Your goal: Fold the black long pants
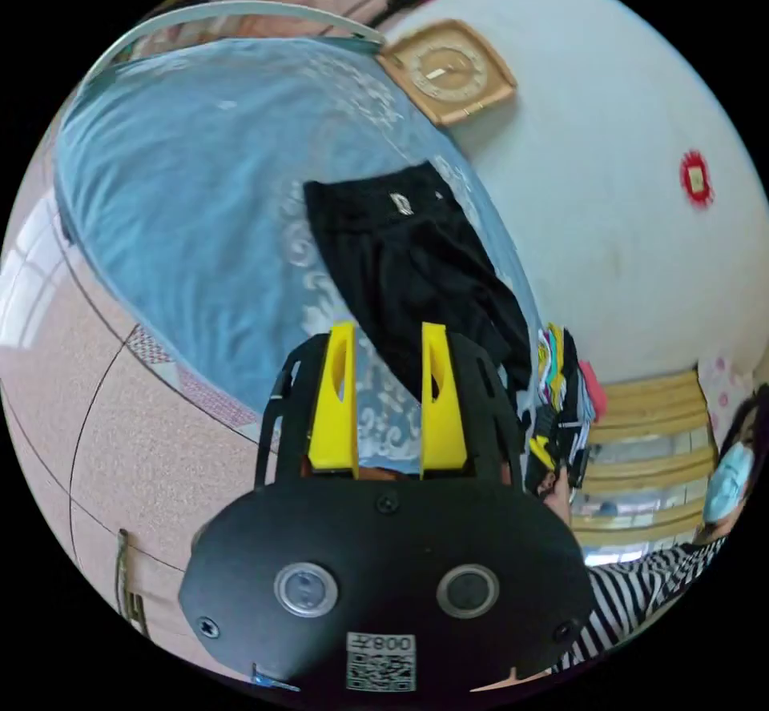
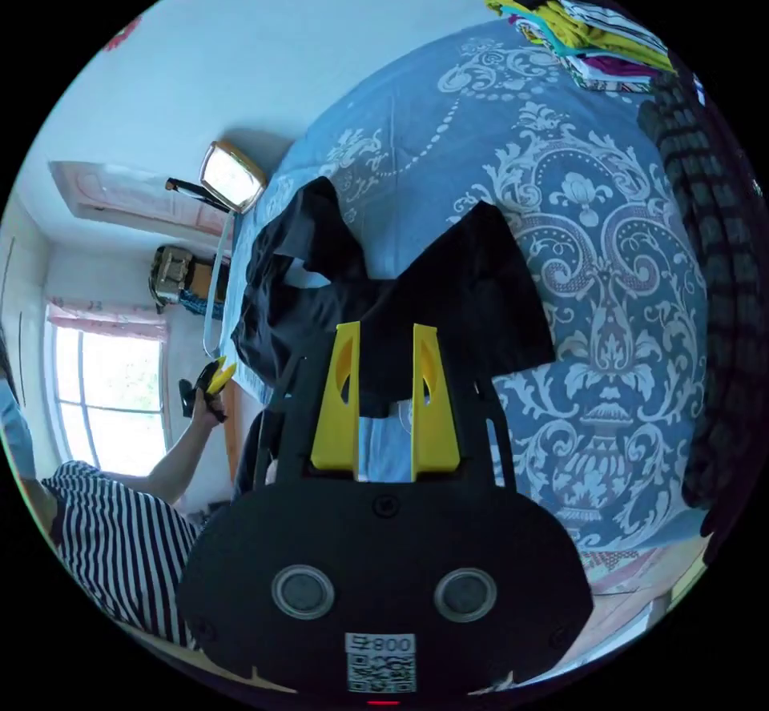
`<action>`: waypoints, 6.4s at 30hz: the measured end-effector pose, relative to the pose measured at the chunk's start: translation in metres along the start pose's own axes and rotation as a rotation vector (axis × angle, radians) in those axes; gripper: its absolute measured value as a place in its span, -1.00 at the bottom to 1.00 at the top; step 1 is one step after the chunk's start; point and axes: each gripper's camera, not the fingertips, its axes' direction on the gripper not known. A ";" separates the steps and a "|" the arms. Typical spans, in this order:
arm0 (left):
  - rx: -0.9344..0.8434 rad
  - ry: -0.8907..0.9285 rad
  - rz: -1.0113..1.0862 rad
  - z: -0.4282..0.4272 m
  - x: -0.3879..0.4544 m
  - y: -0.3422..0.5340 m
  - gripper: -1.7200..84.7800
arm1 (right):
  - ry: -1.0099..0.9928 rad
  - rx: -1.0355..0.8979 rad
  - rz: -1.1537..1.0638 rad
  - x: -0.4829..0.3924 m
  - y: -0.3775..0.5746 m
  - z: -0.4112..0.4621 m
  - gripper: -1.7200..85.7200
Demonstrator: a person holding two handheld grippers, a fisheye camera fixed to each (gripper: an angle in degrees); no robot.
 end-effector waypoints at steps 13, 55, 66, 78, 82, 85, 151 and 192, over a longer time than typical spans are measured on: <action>0.016 0.127 -0.138 -0.073 0.016 -0.038 -0.89 | 0.152 -0.020 0.205 0.013 -0.025 0.064 -0.80; 0.008 0.244 -0.051 -0.180 0.098 0.040 -0.89 | 0.110 0.159 0.409 0.002 0.122 0.027 -0.87; -0.257 0.131 0.530 -0.020 0.291 0.042 -0.79 | 0.320 -0.154 0.045 -0.031 -0.009 0.160 -0.79; -0.621 -0.208 1.025 0.257 0.451 0.093 -0.85 | 0.520 -0.180 -0.147 -0.059 -0.040 0.222 -0.88; -0.578 -0.232 1.035 0.278 0.461 0.099 -0.92 | 0.555 -0.212 -0.215 -0.070 -0.045 0.230 -0.93; -0.522 -0.179 1.018 0.279 0.474 0.094 -0.93 | 0.566 -0.169 -0.257 -0.079 -0.063 0.202 -0.95; -0.157 -0.315 0.667 0.184 0.481 -0.121 -0.73 | 0.286 0.075 0.065 0.155 -0.178 0.077 -0.83; -0.098 -0.506 0.367 0.048 0.338 -0.194 -0.85 | 0.282 0.098 0.174 0.130 -0.068 0.026 -0.92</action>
